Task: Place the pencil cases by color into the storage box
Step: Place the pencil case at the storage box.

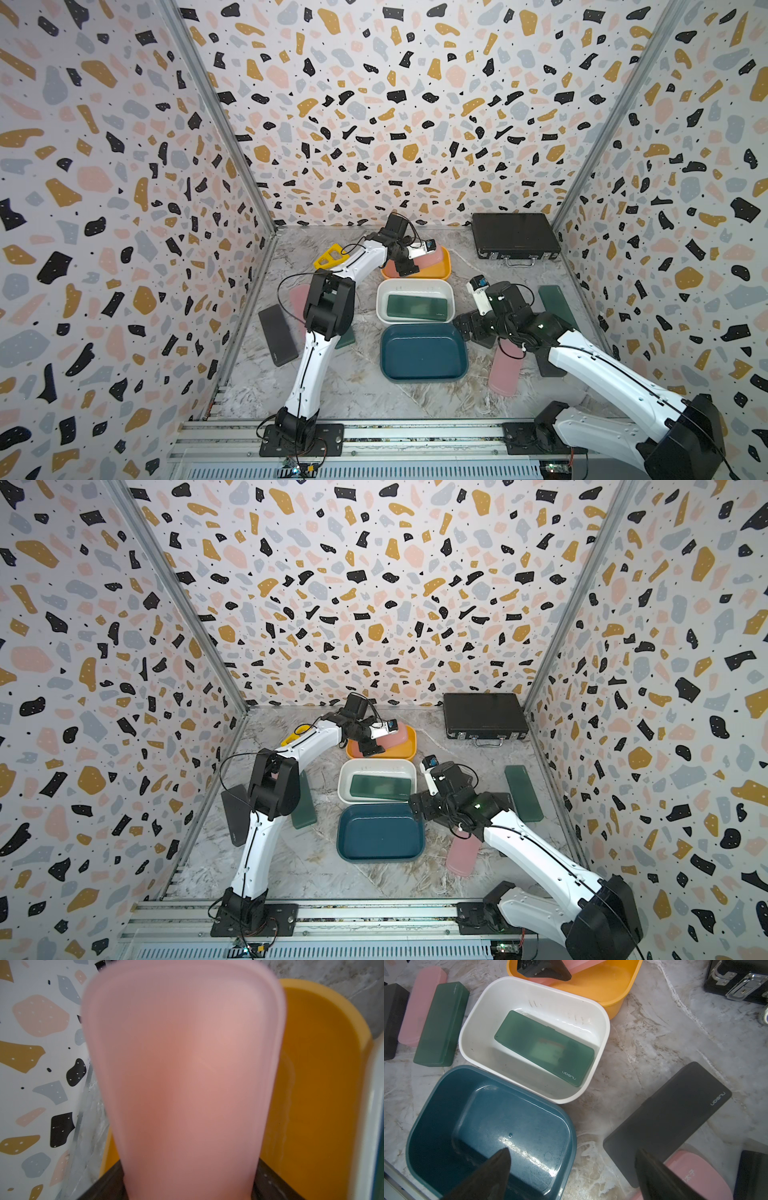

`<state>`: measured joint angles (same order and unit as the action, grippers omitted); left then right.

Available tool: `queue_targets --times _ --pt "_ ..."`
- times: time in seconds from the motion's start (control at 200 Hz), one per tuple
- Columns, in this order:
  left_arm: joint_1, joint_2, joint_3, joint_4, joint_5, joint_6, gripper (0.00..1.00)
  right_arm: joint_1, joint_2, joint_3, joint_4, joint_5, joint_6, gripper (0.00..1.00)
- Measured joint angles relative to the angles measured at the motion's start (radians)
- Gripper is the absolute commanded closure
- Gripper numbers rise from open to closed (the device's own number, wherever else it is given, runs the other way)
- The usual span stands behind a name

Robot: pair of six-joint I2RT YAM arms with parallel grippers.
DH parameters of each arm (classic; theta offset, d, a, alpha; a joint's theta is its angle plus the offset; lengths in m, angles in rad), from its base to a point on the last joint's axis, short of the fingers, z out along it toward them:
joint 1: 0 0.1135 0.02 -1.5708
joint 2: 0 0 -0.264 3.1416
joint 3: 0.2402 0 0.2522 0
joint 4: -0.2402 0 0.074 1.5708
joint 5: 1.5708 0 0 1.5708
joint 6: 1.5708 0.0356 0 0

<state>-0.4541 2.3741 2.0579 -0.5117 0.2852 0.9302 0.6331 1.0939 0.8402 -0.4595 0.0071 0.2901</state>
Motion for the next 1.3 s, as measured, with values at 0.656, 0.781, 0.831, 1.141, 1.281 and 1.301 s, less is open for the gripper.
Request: queue_targets --times 0.656,0.781,0.831,1.141,1.281,1.301 --pt "-0.007 0.007 0.006 0.013 -0.015 -0.006 0.07 -0.010 0.001 0.000 0.000 -0.004 -0.003 0.02" --pt "-0.007 0.007 0.038 0.015 -0.012 -0.029 0.07 -0.011 0.001 0.000 0.000 -0.001 -0.003 0.02" --pt "-0.007 0.006 0.052 0.019 -0.008 -0.040 0.07 -0.012 -0.001 0.000 -0.001 0.004 -0.002 0.02" --pt "-0.007 -0.118 0.055 0.019 0.003 -0.147 0.03 -0.021 -0.028 0.001 -0.074 0.142 0.051 0.01" --pt "-0.007 -0.267 0.007 0.033 -0.014 -0.239 0.00 -0.040 -0.019 0.020 -0.148 0.245 0.106 0.01" --pt "-0.007 -0.291 -0.002 0.036 -0.021 -0.256 0.00 -0.043 -0.014 0.026 -0.159 0.258 0.115 0.00"
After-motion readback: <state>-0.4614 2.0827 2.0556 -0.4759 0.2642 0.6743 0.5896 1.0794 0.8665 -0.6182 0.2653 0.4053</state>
